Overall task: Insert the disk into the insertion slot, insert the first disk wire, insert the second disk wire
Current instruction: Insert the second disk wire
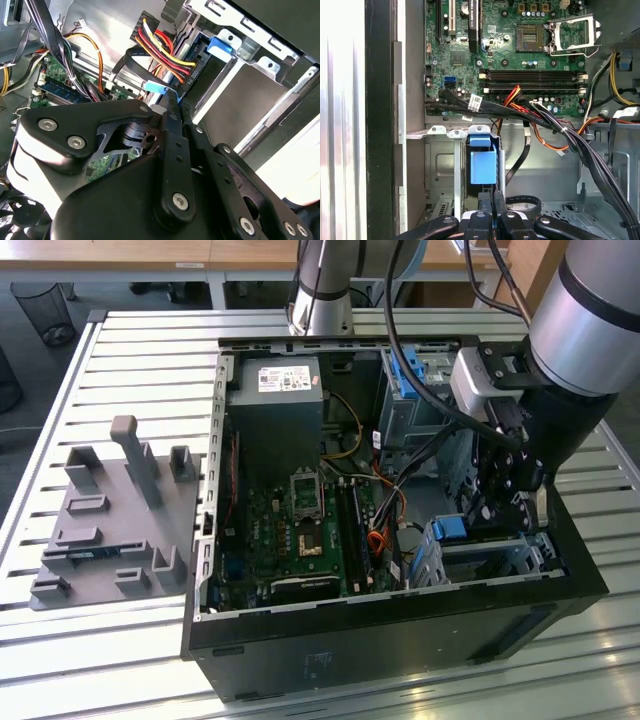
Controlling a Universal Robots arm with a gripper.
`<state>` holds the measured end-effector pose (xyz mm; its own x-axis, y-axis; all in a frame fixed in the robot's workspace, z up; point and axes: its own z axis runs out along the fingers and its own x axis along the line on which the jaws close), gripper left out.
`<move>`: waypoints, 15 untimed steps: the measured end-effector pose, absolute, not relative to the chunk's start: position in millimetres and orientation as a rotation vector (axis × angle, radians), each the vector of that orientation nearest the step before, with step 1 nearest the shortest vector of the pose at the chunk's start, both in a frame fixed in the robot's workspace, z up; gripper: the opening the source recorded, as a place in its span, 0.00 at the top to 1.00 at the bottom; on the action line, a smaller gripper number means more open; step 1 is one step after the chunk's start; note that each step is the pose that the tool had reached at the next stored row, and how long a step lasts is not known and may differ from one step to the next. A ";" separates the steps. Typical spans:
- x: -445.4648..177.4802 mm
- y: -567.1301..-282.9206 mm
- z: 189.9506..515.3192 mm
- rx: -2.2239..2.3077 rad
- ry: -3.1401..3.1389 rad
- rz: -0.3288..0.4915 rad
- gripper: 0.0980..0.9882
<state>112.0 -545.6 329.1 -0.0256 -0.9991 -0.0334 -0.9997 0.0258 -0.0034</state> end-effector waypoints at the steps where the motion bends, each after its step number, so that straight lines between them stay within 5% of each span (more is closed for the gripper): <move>1: 112.0 -545.6 329.0 -2.174 2.231 0.032 0.95; 15: 112.0 -545.7 334.5 -2.174 2.230 0.034 0.87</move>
